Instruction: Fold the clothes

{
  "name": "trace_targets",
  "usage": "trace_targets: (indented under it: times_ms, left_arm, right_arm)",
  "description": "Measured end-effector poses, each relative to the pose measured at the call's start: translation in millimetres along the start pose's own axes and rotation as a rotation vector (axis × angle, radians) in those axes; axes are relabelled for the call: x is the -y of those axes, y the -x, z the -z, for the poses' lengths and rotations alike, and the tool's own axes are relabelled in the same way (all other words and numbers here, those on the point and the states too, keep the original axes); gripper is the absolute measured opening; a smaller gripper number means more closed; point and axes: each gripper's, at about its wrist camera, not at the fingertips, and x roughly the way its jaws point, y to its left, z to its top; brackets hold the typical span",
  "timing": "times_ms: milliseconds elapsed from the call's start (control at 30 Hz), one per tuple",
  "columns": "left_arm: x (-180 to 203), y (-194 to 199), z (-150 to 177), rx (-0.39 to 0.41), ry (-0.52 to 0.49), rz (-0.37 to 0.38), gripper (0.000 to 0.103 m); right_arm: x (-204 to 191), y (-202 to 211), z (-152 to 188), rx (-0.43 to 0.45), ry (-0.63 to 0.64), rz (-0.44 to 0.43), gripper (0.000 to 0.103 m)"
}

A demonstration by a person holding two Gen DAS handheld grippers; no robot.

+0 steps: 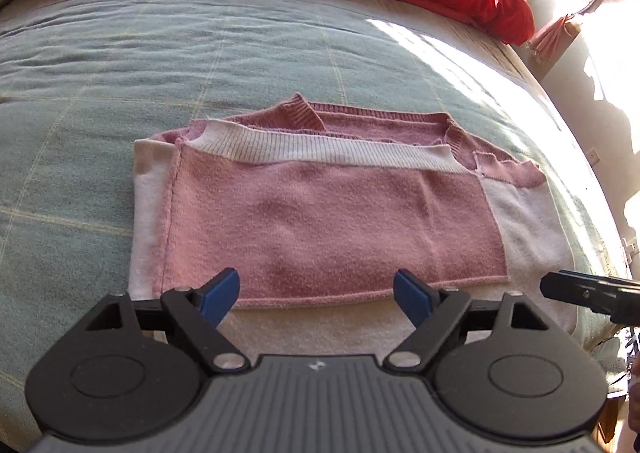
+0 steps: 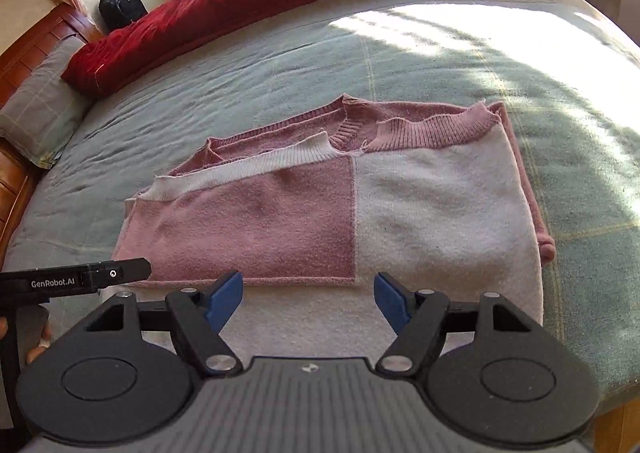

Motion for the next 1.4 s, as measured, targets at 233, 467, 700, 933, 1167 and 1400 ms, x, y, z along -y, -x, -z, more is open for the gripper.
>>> trace_targets:
  times_ms: [233,467,700,933,1167,1400]
  left_arm:
    - [-58,-11,-29,0.026,0.126,0.039,0.083]
    - [-78,-9,-27,0.083,0.144,0.035,0.039]
    - [-62,-45,-35,0.002,0.075,-0.003,0.04]
    - [-53,-45,-41,-0.02,0.068,-0.042,0.041]
    - [-55,-31,-44,0.047,0.079,-0.043,0.041]
    - [-73,-30,-55,0.055,0.103,-0.066,0.039]
  right_arm:
    - [-61,-17,-2,0.035,0.29,-0.042,0.072]
    - [-70,-28,14,0.027,0.335,-0.047,0.064]
    - [-62,-42,31,0.002,0.252,-0.087,0.064]
    - [-45,-38,32,0.007,0.207,-0.084,0.065]
    - [-39,-33,36,0.025,0.153,-0.122,0.065]
    - [-31,-31,35,0.035,0.125,-0.111,0.065]
